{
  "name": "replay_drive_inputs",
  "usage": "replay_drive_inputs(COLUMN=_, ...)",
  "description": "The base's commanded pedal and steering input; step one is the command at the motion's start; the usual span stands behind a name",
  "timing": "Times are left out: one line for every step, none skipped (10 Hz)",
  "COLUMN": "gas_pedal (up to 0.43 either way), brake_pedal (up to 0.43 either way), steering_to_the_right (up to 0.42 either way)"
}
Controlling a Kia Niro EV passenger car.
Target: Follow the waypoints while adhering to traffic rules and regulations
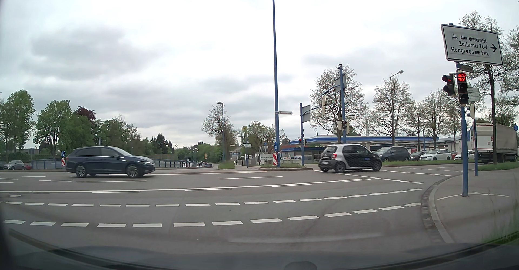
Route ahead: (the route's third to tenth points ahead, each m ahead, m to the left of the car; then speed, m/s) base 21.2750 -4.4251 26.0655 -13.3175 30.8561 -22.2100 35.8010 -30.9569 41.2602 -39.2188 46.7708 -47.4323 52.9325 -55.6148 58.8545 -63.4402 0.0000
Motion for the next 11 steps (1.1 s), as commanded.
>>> replay_drive_inputs(gas_pedal=0.000, brake_pedal=0.244, steering_to_the_right=0.033)
replay_drive_inputs(gas_pedal=0.000, brake_pedal=0.244, steering_to_the_right=0.033)
replay_drive_inputs(gas_pedal=0.000, brake_pedal=0.244, steering_to_the_right=0.033)
replay_drive_inputs(gas_pedal=0.000, brake_pedal=0.244, steering_to_the_right=0.033)
replay_drive_inputs(gas_pedal=0.000, brake_pedal=0.244, steering_to_the_right=0.033)
replay_drive_inputs(gas_pedal=0.000, brake_pedal=0.244, steering_to_the_right=0.033)
replay_drive_inputs(gas_pedal=0.000, brake_pedal=0.244, steering_to_the_right=0.033)
replay_drive_inputs(gas_pedal=0.000, brake_pedal=0.244, steering_to_the_right=0.033)
replay_drive_inputs(gas_pedal=0.000, brake_pedal=0.244, steering_to_the_right=0.033)
replay_drive_inputs(gas_pedal=0.000, brake_pedal=0.244, steering_to_the_right=0.033)
replay_drive_inputs(gas_pedal=0.000, brake_pedal=0.244, steering_to_the_right=0.033)
